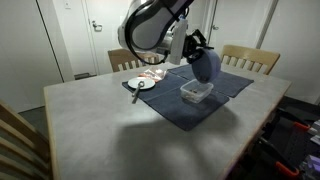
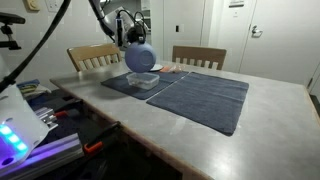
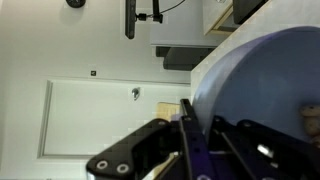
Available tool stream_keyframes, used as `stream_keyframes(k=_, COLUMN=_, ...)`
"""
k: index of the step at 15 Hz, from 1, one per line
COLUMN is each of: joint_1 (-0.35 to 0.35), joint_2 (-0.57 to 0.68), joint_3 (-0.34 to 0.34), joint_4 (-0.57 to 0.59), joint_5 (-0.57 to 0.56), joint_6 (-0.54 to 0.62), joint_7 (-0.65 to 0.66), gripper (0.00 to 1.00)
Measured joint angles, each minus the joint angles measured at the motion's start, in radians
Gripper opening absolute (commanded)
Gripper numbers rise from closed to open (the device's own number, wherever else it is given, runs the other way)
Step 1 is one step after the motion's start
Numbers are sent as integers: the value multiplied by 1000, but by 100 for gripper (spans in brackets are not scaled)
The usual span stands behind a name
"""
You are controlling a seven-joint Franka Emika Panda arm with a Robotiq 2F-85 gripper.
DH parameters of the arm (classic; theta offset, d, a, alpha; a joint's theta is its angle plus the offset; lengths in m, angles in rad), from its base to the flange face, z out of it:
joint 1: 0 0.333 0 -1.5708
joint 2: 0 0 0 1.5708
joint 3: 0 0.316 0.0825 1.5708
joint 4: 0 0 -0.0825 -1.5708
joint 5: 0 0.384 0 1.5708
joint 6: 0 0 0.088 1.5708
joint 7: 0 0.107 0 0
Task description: Pour the contents from the blue bowl into the clear bowl then place the blue bowl on the table
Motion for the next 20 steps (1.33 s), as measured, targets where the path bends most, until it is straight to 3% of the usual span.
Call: stream_keyframes(k=20, joint_1=18, joint_2=135, joint_3=-12, joint_4=158, joint_5=-75, joint_6=-180, joint_7=-84, gripper=2)
